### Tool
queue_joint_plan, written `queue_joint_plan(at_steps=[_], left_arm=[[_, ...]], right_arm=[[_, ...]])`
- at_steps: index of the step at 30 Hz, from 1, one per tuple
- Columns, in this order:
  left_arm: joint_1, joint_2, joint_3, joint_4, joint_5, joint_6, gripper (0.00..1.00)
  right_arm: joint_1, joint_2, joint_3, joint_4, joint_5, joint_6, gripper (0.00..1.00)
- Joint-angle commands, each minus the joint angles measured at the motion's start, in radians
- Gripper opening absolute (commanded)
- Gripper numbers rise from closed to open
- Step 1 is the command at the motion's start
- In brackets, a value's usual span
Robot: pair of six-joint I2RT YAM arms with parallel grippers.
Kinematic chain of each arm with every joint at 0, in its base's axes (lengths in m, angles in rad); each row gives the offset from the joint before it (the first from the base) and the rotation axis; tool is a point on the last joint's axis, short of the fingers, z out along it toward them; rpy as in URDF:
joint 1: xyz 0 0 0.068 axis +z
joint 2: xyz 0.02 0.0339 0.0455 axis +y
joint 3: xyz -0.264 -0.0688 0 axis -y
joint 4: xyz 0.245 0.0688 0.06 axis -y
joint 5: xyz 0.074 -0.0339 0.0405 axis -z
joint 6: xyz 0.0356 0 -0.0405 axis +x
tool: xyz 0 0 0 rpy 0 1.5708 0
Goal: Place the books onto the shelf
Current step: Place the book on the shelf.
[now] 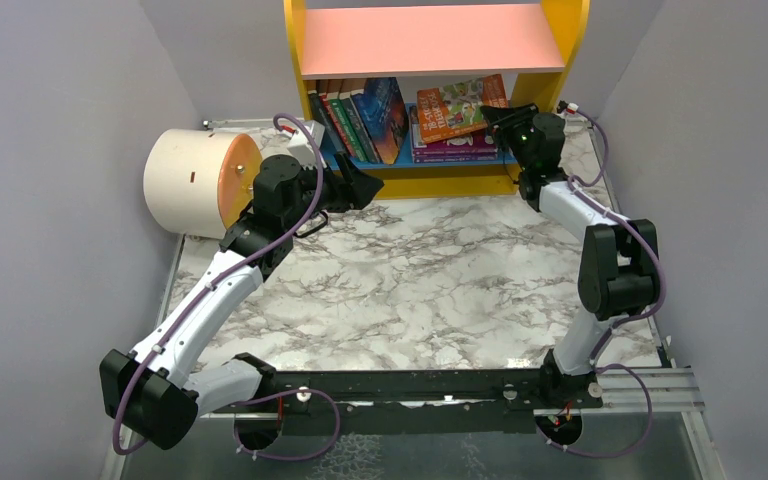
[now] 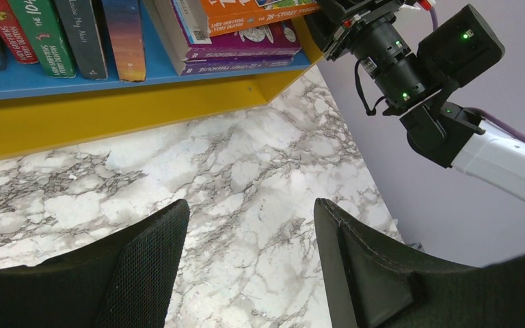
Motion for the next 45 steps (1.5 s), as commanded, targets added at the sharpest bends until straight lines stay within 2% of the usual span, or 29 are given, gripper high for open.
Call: queue_joint_plan(at_steps=[1,10,16,23,27,30,31,35,36,37,45], left_arm=[[0.001,0.000,-0.011,0.030,0.028,-0.007,0.60],[0.000,0.000,-0.017,0.034,0.028,-0.011,0.60],[0.000,0.001,-0.020,0.041,0.027,-0.019,0.60],[0.000,0.000,-0.022,0.043,0.024,-0.022,0.60],[0.001,-0.001,-0.025,0.045,0.025,-0.025,0.60],[0.001,-0.002,-0.026,0.045,0.025,-0.027,0.60],[0.000,-0.003,-0.027,0.046,0.025,-0.028,0.60],[0.000,-0.006,-0.028,0.046,0.022,-0.032,0.60],[-0.001,-0.006,-0.030,0.048,0.023,-0.034,0.60],[-0.002,-0.008,-0.030,0.049,0.022,-0.036,0.60],[-0.001,0.000,-0.014,0.058,0.016,-0.039,0.60]], right_arm=[[0.031,-0.039,0.013,-0.038,-0.120,-0.074,0.19],[0.033,-0.071,-0.028,-0.046,-0.129,-0.079,0.31],[0.032,-0.090,-0.049,-0.050,-0.137,-0.084,0.46],[0.032,-0.114,-0.070,-0.066,-0.154,-0.080,0.51],[0.031,-0.133,-0.083,-0.078,-0.160,-0.083,0.63],[0.033,-0.146,-0.090,-0.089,-0.166,-0.083,0.68],[0.031,-0.151,-0.093,-0.094,-0.166,-0.084,0.75],[0.032,-0.167,-0.111,-0.107,-0.166,-0.083,0.78],[0.032,-0.173,-0.116,-0.111,-0.165,-0.085,0.84],[0.032,-0.179,-0.121,-0.116,-0.165,-0.086,0.87],[0.031,-0.245,-0.190,-0.135,-0.163,-0.104,0.88]])
